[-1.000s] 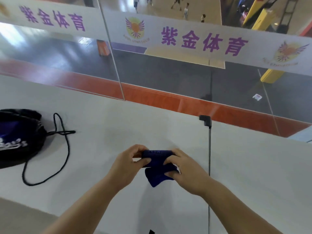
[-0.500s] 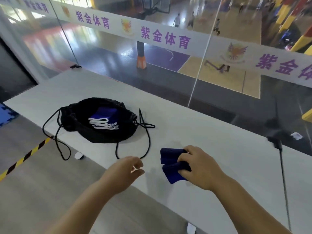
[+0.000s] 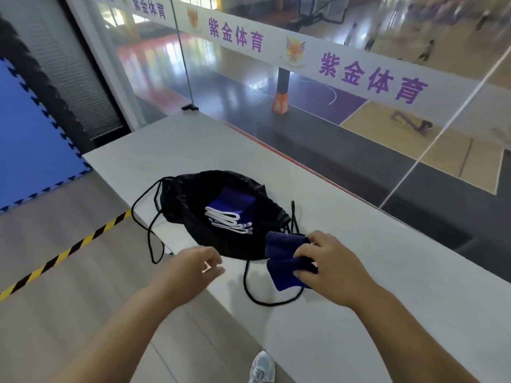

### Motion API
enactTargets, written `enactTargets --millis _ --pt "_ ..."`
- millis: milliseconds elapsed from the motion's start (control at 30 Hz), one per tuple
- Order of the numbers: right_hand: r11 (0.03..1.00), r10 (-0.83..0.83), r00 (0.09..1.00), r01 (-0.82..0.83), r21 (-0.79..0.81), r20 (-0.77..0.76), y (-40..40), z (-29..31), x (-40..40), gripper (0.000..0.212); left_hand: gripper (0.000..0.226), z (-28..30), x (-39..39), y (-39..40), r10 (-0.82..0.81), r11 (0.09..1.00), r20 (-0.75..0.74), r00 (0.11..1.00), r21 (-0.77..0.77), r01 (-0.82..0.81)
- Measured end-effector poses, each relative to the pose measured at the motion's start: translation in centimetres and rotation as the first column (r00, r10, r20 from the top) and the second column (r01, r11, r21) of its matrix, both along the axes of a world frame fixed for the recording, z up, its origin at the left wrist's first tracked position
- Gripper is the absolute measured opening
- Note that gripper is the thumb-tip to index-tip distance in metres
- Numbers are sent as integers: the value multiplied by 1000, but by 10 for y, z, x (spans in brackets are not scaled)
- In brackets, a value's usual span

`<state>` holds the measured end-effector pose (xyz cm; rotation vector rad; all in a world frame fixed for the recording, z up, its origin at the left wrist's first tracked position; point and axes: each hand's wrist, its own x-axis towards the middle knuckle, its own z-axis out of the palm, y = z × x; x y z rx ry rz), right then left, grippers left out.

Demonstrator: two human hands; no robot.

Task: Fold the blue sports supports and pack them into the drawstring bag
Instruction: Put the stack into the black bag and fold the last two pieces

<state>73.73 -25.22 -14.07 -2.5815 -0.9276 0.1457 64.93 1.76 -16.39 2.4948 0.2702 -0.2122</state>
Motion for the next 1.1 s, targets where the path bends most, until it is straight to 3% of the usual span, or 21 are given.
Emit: enactTargets --millis 133,267,433,600,767,900,1000,1100 --pt "996 12 1000 -10 85 -24 32 -9 42 25 28 2 36 28 63 998 -2 998 -8 -63" --pt "987 0 1000 5 163 -30 63 -14 69 26 4 3 69 53 134 991 2 991 -9 -134" --pt "977 -11 999 21 210 -51 106 -21 89 24 33 -6 105 91 240 971 18 971 -11 -240" --pt "976 -58 996 70 206 -68 155 -35 107 23 49 -24 153 138 243 968 -1 970 60 -242" --pt "967 -161 981 179 179 -109 202 -50 118 22 56 -44 197 177 121 984 -135 983 147 -101" --pt "954 -212 948 253 159 -238 231 -57 121 23 36 -54 213 193 -26 986 -231 973 156 63" --pt "963 -225 919 260 70 -324 241 -60 121 24 19 -51 220 203 -60 997 -206 977 37 69" --pt "959 -282 917 275 -64 -281 246 -61 123 26 16 -38 225 206 -54 995 -180 982 -92 38"
